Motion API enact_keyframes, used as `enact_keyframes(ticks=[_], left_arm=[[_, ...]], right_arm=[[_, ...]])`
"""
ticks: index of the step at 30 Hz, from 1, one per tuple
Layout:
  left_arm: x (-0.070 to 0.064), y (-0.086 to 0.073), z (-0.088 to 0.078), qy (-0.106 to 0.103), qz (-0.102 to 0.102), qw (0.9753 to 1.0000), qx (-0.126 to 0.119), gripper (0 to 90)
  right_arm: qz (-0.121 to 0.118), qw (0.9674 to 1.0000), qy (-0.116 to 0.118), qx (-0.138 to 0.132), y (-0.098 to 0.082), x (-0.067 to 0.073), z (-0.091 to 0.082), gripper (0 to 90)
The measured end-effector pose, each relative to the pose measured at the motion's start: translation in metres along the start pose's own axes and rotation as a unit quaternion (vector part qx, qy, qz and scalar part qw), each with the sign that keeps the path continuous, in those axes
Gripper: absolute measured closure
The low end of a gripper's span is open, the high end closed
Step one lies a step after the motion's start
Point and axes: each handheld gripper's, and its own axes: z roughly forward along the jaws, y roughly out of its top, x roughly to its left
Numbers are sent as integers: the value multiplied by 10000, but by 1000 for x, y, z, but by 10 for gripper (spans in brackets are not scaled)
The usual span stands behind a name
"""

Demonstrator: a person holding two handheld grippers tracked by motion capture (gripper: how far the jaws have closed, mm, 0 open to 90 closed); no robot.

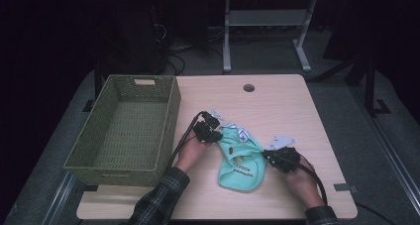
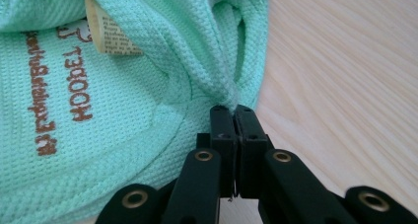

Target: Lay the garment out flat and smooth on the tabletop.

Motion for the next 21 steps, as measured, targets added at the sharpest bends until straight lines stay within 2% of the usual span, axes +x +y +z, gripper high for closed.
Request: enact_keyframes(ticks=[2,4,5,6,9,10,13,14,16,17,18,19,20,21], left_arm=[[-3,0,3,-29,-16,10000,20,822],[-5,1,2,30,-11,10000,-6,723],[-5,1,2,30,-11,10000,-6,688],[-5,1,-1,37,23,10000,-21,688],[-9,2,-14,30,9,9998,-183,606],[-13,1,-24,-37,48,9997,-229,571],[-20,-2,-32,-86,71,9995,-287,537],[-27,-7,-40,-238,158,9990,-338,531],[-37,-13,-45,-384,188,9983,-404,522],[-37,-13,-45,-384,188,9983,-404,513],[-45,-20,-49,-528,226,9974,-426,503],[-45,-20,-49,-528,226,9974,-426,496],[-54,-27,-50,-684,213,9964,-443,485],[-59,-31,-50,-742,209,9959,-465,476]], right_arm=[[16,10000,20,-23,-5,-2,0,867],[19,10000,8,-64,-5,-2,-2,792],[19,10000,8,-64,-5,-2,-2,792],[69,9999,19,-107,-5,-1,-4,749],[138,9996,73,-224,-6,-2,-9,684],[245,9992,187,-264,-7,-2,-14,663],[312,9988,254,-292,-9,-1,-19,654],[401,9980,345,-339,-11,1,-23,647],[446,9974,401,-404,-14,5,-25,641],[446,9974,401,-404,-14,5,-25,641],[453,9974,440,-345,-16,8,-26,638],[453,9974,440,-345,-16,8,-26,638],[417,9974,484,-329,-18,10,-26,628],[495,9970,506,-297,-18,12,-27,627]])
